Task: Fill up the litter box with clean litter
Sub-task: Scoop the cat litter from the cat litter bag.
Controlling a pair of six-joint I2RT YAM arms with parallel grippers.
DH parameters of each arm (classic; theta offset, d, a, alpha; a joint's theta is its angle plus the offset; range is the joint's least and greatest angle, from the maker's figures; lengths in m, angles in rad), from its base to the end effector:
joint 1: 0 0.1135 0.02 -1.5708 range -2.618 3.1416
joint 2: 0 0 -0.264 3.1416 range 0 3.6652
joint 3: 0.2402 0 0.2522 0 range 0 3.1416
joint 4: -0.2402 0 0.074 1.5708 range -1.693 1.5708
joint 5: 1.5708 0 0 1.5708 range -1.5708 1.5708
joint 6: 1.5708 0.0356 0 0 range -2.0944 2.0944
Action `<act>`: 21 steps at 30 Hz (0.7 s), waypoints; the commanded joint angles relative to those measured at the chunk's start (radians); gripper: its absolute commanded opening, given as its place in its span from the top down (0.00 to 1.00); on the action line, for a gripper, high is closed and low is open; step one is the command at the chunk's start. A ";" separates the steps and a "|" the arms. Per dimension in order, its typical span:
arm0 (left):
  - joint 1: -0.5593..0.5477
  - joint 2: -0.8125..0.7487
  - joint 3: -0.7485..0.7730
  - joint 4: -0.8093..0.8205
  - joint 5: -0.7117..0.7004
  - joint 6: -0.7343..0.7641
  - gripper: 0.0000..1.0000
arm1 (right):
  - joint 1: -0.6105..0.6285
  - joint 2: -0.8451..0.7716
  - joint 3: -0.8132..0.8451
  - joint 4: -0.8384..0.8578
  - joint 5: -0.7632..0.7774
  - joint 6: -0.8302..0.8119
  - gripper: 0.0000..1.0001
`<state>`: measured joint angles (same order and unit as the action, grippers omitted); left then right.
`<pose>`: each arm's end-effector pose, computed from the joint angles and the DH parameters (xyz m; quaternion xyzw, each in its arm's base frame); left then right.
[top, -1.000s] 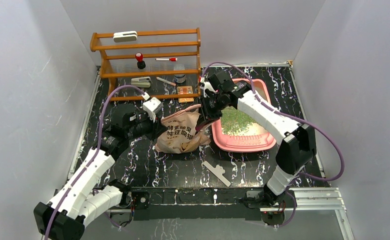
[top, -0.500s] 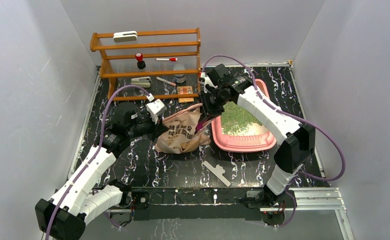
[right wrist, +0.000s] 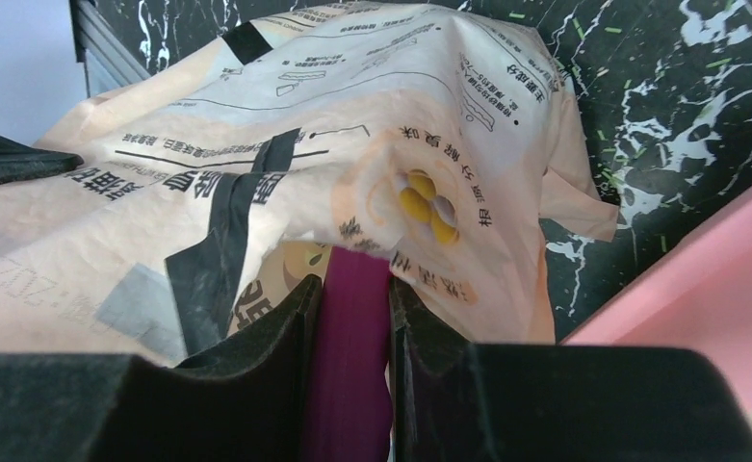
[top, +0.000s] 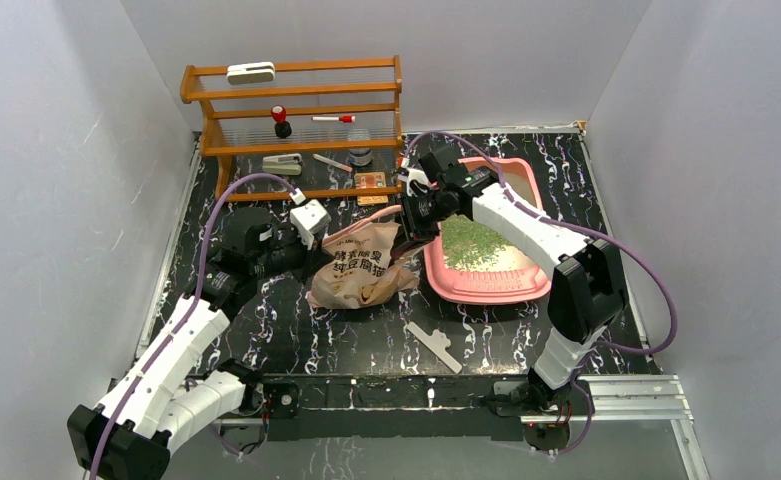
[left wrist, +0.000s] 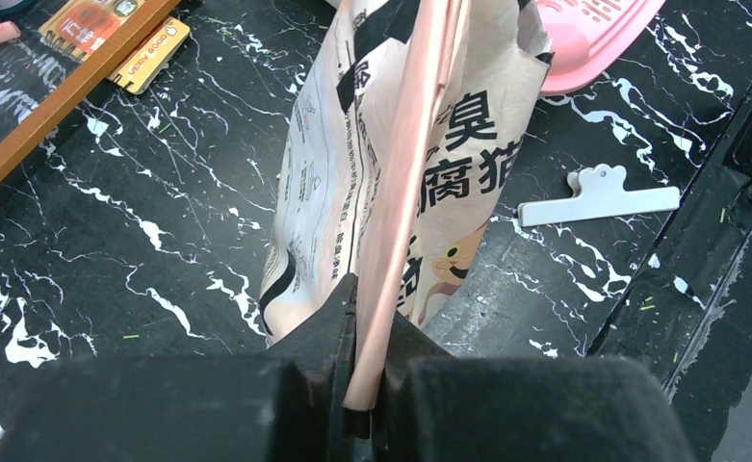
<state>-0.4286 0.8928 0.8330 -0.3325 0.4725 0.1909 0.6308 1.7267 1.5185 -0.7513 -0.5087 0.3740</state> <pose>0.1753 -0.0979 0.3240 0.3703 0.7301 -0.2573 0.5134 0.2913 0.2342 0.2963 -0.1933 0.9057 0.3505 0.1397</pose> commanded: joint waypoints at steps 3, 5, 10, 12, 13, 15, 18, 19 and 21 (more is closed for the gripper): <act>-0.002 -0.028 0.016 0.027 -0.003 0.007 1.00 | -0.006 -0.075 -0.110 0.262 -0.271 0.153 1.00; -0.001 -0.031 0.014 0.036 -0.011 0.008 1.00 | -0.031 -0.103 -0.153 0.342 -0.312 0.201 1.00; -0.001 -0.029 0.012 0.067 -0.032 -0.012 1.00 | -0.102 -0.177 -0.289 0.587 -0.421 0.392 1.00; -0.002 -0.030 0.011 0.083 -0.055 -0.031 1.00 | -0.125 -0.231 -0.379 0.744 -0.430 0.512 1.00; -0.001 -0.033 0.010 0.088 -0.060 -0.035 1.00 | -0.134 -0.252 -0.411 0.813 -0.426 0.560 1.00; -0.002 -0.040 0.003 0.100 -0.054 -0.027 1.00 | -0.149 -0.269 -0.438 0.890 -0.445 0.609 1.00; -0.001 -0.050 -0.004 0.110 -0.042 -0.008 1.00 | -0.177 -0.274 -0.413 0.792 -0.465 0.565 1.00; -0.001 -0.052 -0.004 0.110 -0.036 -0.002 1.00 | -0.196 -0.279 -0.399 0.724 -0.451 0.511 1.00; -0.001 -0.052 -0.001 0.106 -0.028 0.008 1.00 | -0.221 -0.280 -0.351 0.550 -0.394 0.393 1.00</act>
<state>-0.4286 0.8848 0.8246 -0.2932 0.4080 0.1795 0.4557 1.4872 1.0740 -0.0914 -0.8864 0.8696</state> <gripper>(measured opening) 0.016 0.348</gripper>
